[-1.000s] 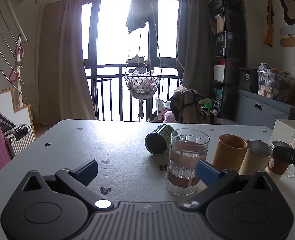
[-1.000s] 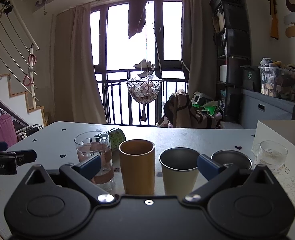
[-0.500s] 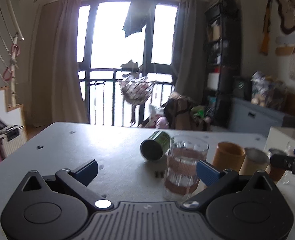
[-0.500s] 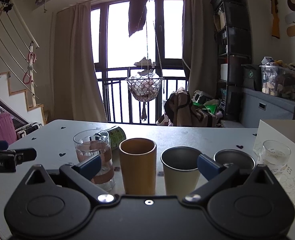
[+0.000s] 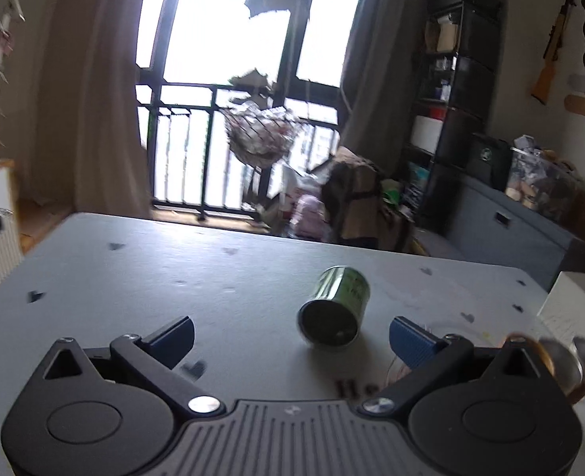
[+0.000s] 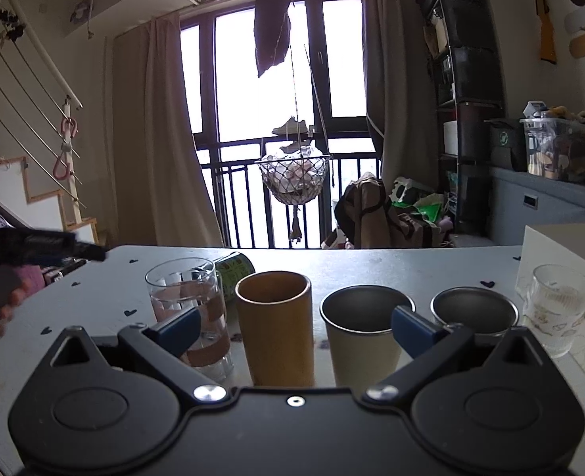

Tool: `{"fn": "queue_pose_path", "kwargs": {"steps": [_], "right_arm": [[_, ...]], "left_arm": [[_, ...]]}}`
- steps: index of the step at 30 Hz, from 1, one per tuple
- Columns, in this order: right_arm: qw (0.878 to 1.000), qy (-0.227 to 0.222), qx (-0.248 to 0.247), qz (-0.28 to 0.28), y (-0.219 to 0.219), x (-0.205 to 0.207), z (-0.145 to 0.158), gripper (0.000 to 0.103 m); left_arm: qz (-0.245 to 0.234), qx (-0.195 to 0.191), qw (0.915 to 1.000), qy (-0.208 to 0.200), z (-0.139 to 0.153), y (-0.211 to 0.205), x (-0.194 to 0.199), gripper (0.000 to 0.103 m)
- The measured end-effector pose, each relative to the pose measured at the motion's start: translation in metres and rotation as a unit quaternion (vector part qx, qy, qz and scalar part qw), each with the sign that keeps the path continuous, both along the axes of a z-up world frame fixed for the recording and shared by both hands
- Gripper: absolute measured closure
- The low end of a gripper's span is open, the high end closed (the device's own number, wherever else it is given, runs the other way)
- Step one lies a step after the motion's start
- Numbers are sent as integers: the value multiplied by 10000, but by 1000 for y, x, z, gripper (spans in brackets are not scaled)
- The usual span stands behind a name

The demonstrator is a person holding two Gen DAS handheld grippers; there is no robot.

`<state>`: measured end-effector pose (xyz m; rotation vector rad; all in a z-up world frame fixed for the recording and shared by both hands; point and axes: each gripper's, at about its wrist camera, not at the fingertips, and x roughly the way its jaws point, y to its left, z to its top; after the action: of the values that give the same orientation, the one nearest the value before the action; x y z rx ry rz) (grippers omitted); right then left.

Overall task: Flip cup upright
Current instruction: 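Close the left gripper on the green tin can's body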

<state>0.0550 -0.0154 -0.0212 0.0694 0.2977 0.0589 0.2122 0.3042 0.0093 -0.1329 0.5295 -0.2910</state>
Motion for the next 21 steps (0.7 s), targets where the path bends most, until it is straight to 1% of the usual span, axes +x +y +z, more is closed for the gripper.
{"fn": "queue_pose_path", "kwargs": {"steps": [2, 4, 8, 14, 19, 21], "right_arm": [[10000, -38, 1, 1, -2, 0, 0, 0], [10000, -69, -6, -2, -4, 1, 0, 0], [9999, -100, -5, -55, -7, 5, 0, 0], [9999, -11, -18, -154, -12, 11, -5, 0], [9998, 42, -42, -206, -15, 13, -7, 0], [9997, 55, -46, -239, -16, 14, -7, 0]], "left_arm": [[-245, -69, 9995, 211, -1, -6, 28, 0], [-446, -38, 9981, 430, -6, -14, 51, 1], [-620, 73, 9945, 840, -16, -36, 97, 3], [-842, 352, 9887, 1191, -34, -73, 142, 5], [-824, 538, 9844, 1460, -48, -99, 170, 5], [-825, 643, 9813, 1614, -54, -107, 179, 5]]}}
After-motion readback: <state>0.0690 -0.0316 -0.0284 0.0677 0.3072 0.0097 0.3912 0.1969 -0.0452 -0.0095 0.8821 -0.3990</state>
